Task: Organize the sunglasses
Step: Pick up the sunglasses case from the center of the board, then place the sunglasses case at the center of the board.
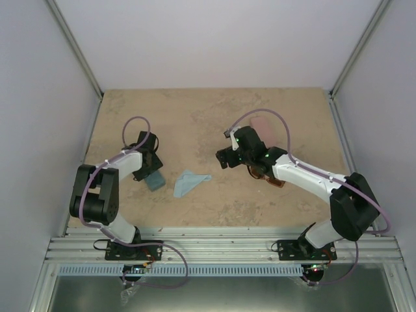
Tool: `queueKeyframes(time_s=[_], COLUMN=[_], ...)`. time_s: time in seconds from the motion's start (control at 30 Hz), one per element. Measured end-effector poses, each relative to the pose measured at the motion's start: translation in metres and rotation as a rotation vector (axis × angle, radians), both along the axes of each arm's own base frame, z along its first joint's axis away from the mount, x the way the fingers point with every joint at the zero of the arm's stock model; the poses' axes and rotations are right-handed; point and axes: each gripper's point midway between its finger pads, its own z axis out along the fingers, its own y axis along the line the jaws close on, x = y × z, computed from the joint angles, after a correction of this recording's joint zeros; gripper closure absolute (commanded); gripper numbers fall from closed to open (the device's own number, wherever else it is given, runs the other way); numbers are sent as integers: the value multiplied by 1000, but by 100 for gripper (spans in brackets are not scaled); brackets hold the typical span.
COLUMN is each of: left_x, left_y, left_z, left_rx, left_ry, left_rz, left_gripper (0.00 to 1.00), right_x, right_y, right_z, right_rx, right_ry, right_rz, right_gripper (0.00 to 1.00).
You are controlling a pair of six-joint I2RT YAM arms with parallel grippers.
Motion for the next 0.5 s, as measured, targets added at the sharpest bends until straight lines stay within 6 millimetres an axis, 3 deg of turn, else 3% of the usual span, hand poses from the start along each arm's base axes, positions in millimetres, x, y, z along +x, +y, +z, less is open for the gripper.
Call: queueKeyframes(time_s=[0.13, 0.2, 0.37, 0.5], left_x=[3, 12, 55, 74], left_y=[-15, -37, -118, -192], left_z=[4, 15, 62, 77], left_rx=[-24, -47, -108, -172], left_ry=[-4, -26, -160, -214], left_rz=[-62, -135, -372, -582], left_gripper=[38, 38, 38, 39], right_x=[-2, -5, -3, 2], right_y=[-7, -12, -33, -71], right_z=[2, 4, 9, 7], right_rx=[11, 25, 69, 87], right_ry=[-11, -15, -29, -36], right_rz=[-27, -53, -154, -288], right_gripper=[5, 5, 5, 5])
